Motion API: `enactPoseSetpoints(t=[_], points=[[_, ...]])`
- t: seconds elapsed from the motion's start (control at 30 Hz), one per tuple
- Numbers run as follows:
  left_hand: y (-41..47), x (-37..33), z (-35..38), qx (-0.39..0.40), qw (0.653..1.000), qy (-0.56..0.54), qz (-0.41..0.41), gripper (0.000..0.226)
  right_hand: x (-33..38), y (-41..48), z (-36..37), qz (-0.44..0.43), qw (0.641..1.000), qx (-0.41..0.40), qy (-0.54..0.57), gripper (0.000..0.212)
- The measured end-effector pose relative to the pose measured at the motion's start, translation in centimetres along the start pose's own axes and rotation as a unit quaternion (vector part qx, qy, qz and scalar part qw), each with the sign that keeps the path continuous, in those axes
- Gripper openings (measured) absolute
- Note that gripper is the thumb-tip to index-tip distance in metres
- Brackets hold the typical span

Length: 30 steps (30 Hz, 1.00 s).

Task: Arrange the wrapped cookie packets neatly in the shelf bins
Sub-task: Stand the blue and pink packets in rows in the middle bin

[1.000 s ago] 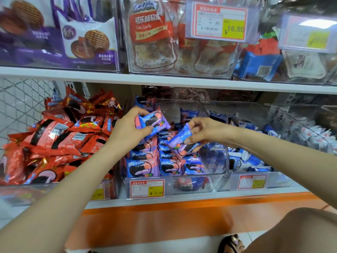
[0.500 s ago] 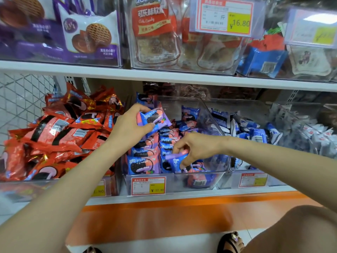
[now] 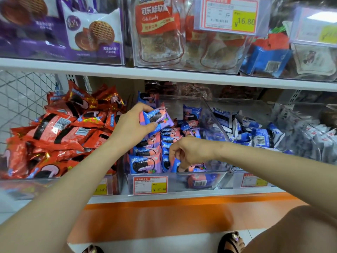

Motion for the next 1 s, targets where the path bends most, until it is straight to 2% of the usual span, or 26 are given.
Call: enactPoseSetpoints(t=[0.17, 0.33, 0.5, 0.63, 0.73, 0.77, 0.83, 0.9, 1.0], points=[[-0.1, -0.2, 0.0, 0.001, 1.000, 0.004, 0.002, 0.034, 0.6, 0.5, 0.7, -0.013, 0.994, -0.059, -0.086, 0.033], [-0.2, 0.1, -0.1, 0.001, 1.000, 0.006, 0.001, 0.034, 0.5, 0.3, 0.3, 0.007, 0.986, -0.034, -0.163, 0.022], [0.0, 0.1, 0.0, 0.002, 1.000, 0.006, 0.002, 0.035, 0.8, 0.4, 0.6, -0.014, 0.992, -0.060, -0.115, 0.027], [-0.1, 0.0, 0.0, 0.003, 1.000, 0.004, 0.003, 0.035, 0.4, 0.6, 0.9, -0.018, 0.982, -0.078, -0.170, 0.027], [-0.1, 0.1, -0.2, 0.004, 1.000, 0.006, 0.002, 0.035, -0.4, -0.6, -1.1, 0.007, 0.987, -0.074, -0.143, 0.030], [0.0, 0.2, -0.2, 0.004, 1.000, 0.007, 0.003, 0.035, -0.9, -1.1, -1.8, 0.020, 0.989, -0.053, -0.137, 0.026], [0.0, 0.3, -0.2, 0.005, 1.000, 0.012, 0.003, 0.034, -2.1, -2.2, -2.2, 0.053, 0.985, 0.039, -0.160, 0.023], [0.0, 0.3, -0.1, 0.007, 1.000, 0.017, 0.003, 0.035, -2.9, -3.0, -1.2, 0.089, 0.964, 0.140, -0.209, 0.032], [0.0, 0.1, 0.0, 0.008, 1.000, 0.021, 0.002, 0.035, -3.4, -3.1, 0.5, 0.117, 0.938, 0.189, -0.265, 0.043]])
Point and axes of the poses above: each hand's wrist, its own y-axis towards the middle knuckle, its own z-axis out of the palm, x = y × z, the point moved 6 cm from there along y, towards the middle knuckle, and after that the axes turned 9 degrees about x, right-handed, at the moved point
